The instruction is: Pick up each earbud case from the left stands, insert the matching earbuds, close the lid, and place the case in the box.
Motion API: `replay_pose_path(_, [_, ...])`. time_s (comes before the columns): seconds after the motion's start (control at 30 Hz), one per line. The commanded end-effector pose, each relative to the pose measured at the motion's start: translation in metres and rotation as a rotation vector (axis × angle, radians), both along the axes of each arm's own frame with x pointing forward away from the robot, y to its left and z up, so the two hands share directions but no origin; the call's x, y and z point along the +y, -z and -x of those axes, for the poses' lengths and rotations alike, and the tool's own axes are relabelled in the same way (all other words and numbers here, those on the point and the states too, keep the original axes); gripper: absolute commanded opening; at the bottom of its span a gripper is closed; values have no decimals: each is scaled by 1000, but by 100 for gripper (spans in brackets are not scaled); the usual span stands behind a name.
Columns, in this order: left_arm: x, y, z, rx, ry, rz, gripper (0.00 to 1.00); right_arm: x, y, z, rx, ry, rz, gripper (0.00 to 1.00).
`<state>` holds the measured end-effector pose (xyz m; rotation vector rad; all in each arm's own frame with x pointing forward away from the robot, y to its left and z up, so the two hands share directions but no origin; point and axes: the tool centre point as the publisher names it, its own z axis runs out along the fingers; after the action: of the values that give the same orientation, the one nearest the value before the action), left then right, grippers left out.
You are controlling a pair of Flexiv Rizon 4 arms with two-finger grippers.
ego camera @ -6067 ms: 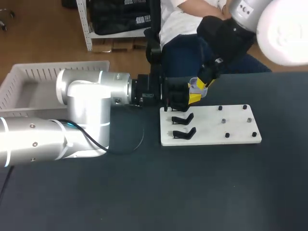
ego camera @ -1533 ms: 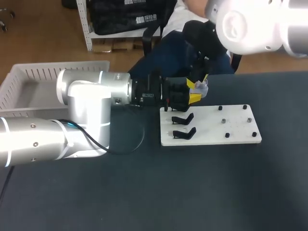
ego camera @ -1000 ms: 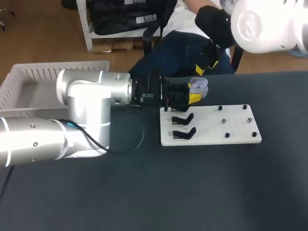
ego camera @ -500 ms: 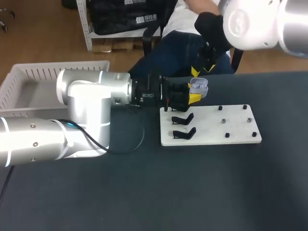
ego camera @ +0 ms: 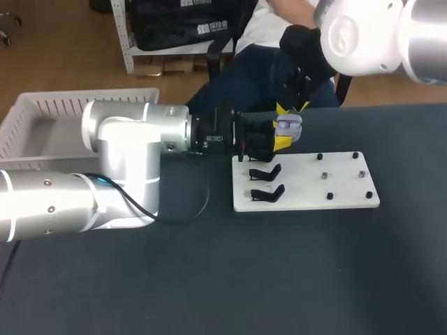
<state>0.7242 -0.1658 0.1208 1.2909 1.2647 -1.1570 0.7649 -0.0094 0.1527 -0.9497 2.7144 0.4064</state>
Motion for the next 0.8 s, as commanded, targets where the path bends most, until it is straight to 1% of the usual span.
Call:
replay_pose_path(0.03, [0, 1, 0, -3, -4, 4, 0, -3, 0, 14, -21, 16, -9, 58])
replay_pose_path(0.07, [0, 1, 0, -3, -4, 4, 0, -3, 0, 15, -22, 17, -9, 58])
replay_pose_path(0.13, [0, 1, 0, -3, -4, 4, 0, -3, 0, 16, -26, 24, -13, 53])
replay_pose_path(0.23, [0, 1, 0, -3, -4, 4, 0, -8, -3, 17, -44, 53, -22, 57])
replay_pose_path(0.27, [0, 1, 0, -3, -4, 4, 0, -14, -9, 19, -63, 78, -35, 62])
replay_pose_path(0.3, [0, 1, 0, -3, -4, 4, 0, -20, -15, 18, -74, 95, -47, 74])
replay_pose_path(0.33, [0, 1, 0, -3, -4, 4, 0, -25, -19, 20, -85, 105, -49, 88])
replay_pose_path(0.37, [0, 1, 0, -3, -4, 4, 0, -31, -25, 22, -97, 117, -57, 88])
replay_pose_path(0.4, [0, 1, 0, -3, -4, 4, 0, -35, -29, 24, -104, 127, -60, 92])
replay_pose_path(0.43, [0, 1, 0, -3, -4, 4, 0, -41, -35, 28, -112, 140, -58, 100])
replay_pose_path(0.47, [0, 1, 0, -3, -4, 4, 0, -45, -39, 31, -127, 157, -58, 100])
replay_pose_path(0.57, [18, -11, -8, -24, -33, 29, 0, -57, -47, 42, -138, 181, -58, 100])
replay_pose_path(0.63, [35, -17, -16, -24, -68, 62, 0, -62, -50, 50, -139, 188, -59, 100])
replay_pose_path(0.73, [65, -28, -26, -57, -132, 66, 0, -70, -50, 61, -143, 213, -57, 100])
replay_pose_path(0.8, [83, -39, -29, -80, -172, 68, 0, -73, -47, 69, -141, 228, -53, 100])
